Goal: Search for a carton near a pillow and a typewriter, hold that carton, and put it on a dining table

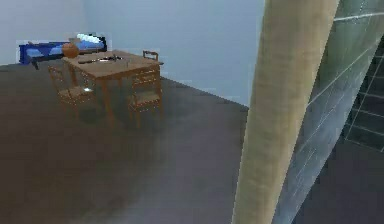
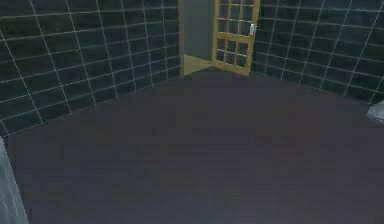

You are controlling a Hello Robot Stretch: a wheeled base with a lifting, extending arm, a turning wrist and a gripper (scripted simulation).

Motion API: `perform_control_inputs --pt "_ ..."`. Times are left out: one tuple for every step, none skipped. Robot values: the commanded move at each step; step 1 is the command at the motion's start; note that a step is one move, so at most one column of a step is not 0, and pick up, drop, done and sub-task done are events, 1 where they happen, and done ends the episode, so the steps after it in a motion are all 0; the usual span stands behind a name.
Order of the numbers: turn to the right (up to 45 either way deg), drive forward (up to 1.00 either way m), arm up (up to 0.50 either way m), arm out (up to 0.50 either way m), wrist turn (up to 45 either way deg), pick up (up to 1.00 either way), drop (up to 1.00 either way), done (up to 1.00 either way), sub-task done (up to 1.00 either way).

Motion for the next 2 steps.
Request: perform_control_inputs --pt "-42.0 0.00 0.00 0.00 0.0 0.00 0.00 0.00 0.00" --pt "0.0 1.00 0.00 0.00 0.0 0.00 0.00 0.00 0.00"
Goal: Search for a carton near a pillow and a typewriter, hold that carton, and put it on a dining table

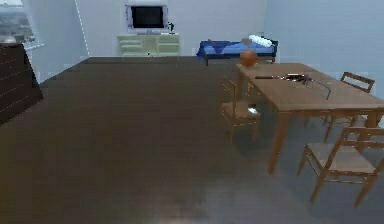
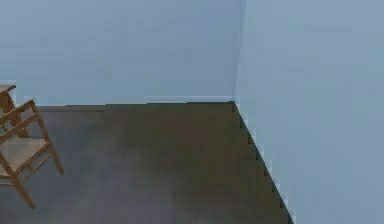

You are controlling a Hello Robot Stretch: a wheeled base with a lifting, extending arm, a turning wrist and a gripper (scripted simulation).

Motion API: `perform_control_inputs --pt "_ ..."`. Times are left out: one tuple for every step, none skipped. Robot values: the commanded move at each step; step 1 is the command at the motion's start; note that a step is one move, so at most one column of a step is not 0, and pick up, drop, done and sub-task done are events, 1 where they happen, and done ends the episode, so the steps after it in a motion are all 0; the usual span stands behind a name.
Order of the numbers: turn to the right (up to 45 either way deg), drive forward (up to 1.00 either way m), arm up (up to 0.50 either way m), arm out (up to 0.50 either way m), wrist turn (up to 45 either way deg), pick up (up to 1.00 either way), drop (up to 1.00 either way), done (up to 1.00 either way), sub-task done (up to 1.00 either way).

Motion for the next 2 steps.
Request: perform_control_inputs --pt "0.0 1.00 0.00 0.00 0.0 0.00 0.00 0.00 0.00" --pt "0.0 1.00 0.00 0.00 0.0 0.00 0.00 0.00 0.00"
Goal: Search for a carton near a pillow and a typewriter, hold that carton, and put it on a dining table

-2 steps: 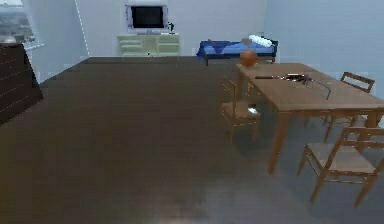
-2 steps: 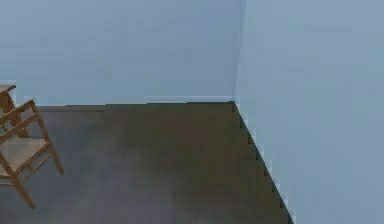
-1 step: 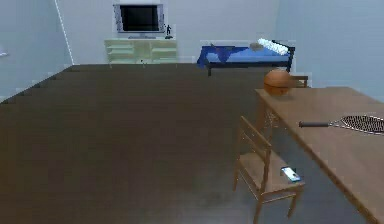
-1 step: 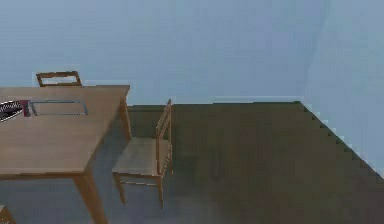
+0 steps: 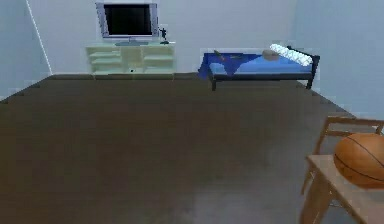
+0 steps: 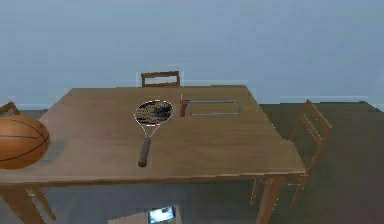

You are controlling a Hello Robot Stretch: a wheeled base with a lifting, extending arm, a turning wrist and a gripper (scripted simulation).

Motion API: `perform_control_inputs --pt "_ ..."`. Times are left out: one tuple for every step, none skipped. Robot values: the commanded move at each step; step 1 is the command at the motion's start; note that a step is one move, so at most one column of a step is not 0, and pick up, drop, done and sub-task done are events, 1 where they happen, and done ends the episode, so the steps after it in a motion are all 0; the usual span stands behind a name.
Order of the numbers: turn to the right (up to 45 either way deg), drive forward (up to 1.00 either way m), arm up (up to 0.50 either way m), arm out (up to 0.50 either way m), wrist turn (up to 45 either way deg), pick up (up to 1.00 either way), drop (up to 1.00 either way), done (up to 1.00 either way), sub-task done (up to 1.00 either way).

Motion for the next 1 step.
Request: perform_control_inputs --pt "-3.0 0.00 0.00 0.00 0.0 0.00 0.00 0.00 0.00"
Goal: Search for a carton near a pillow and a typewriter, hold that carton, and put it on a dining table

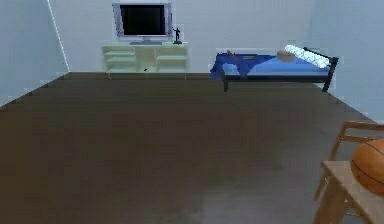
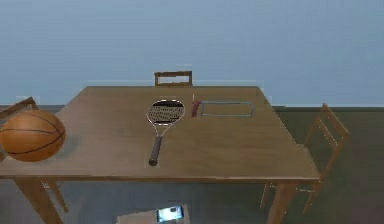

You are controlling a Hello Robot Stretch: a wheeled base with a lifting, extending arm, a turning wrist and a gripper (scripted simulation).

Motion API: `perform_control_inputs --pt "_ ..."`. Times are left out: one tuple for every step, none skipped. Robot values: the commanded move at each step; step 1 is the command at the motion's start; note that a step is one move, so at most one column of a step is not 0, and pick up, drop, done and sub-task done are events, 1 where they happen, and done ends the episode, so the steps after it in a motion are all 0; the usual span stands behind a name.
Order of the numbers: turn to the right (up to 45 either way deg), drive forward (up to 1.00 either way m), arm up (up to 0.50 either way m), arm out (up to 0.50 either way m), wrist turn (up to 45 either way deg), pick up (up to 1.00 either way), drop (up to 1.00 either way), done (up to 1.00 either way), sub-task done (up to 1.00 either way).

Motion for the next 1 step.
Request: perform_control_inputs --pt "0.0 0.40 0.00 0.00 0.0 0.00 0.00 0.00 0.00"
